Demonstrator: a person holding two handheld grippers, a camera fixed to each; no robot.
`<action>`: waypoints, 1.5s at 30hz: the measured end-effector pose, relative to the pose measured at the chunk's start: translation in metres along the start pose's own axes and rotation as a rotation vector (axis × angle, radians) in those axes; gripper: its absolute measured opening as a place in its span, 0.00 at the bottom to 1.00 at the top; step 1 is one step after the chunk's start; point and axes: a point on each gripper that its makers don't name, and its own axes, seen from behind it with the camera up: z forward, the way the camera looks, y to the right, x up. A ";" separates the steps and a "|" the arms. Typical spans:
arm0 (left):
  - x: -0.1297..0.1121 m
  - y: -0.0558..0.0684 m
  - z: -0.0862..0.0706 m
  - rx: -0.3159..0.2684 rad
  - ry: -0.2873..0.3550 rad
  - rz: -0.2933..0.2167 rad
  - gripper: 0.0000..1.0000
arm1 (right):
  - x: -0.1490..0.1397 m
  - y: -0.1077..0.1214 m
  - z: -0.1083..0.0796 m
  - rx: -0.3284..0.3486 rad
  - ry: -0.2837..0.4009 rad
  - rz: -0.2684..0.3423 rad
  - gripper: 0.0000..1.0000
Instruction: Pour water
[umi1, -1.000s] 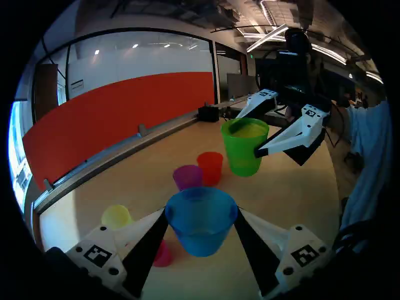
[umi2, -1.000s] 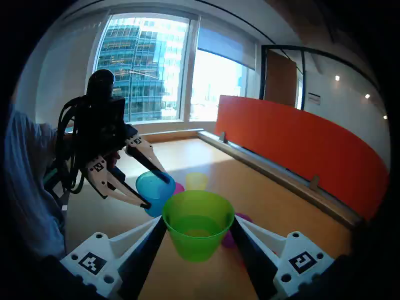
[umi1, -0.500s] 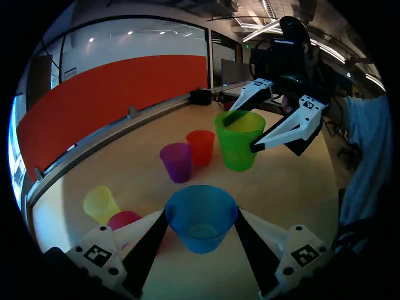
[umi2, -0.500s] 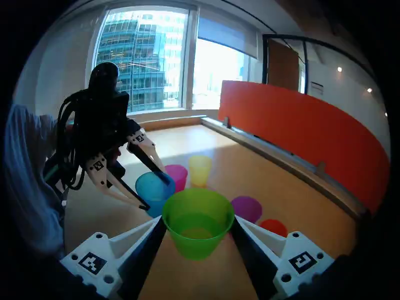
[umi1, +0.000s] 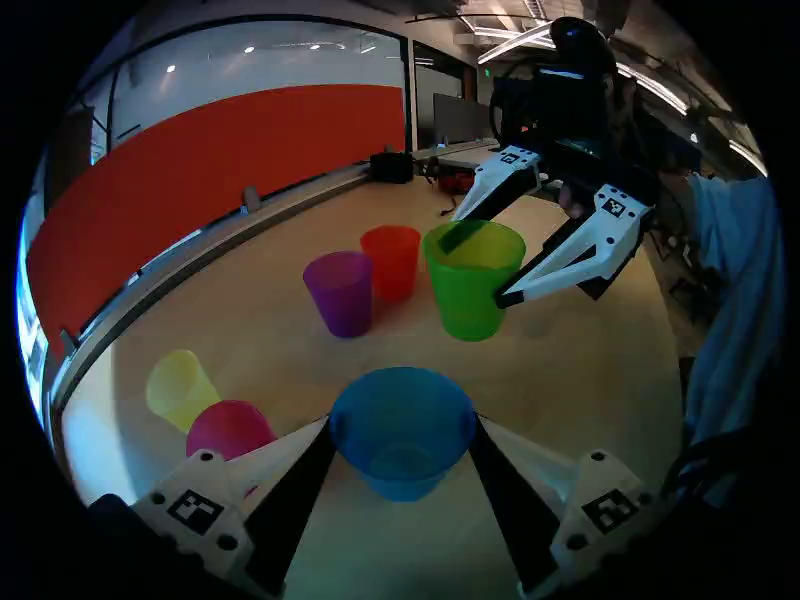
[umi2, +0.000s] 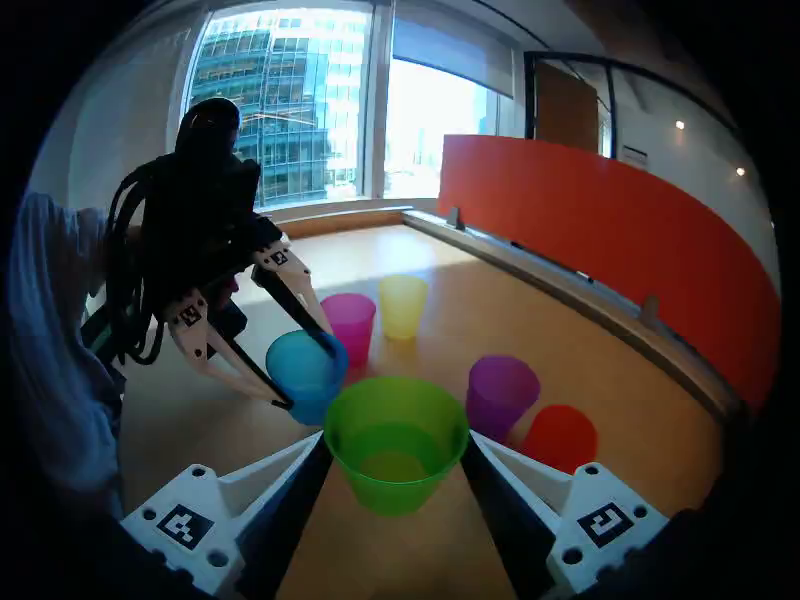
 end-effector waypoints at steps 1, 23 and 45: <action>-0.001 0.001 0.001 -0.002 -0.003 0.001 0.89 | -0.002 0.000 0.001 0.001 -0.003 0.001 0.91; -0.017 0.002 0.005 -0.004 -0.017 -0.010 0.89 | -0.024 0.000 0.008 -0.011 -0.030 0.005 0.91; -0.039 -0.003 0.003 0.010 -0.068 -0.019 0.89 | -0.044 -0.004 0.016 -0.017 -0.059 0.007 0.91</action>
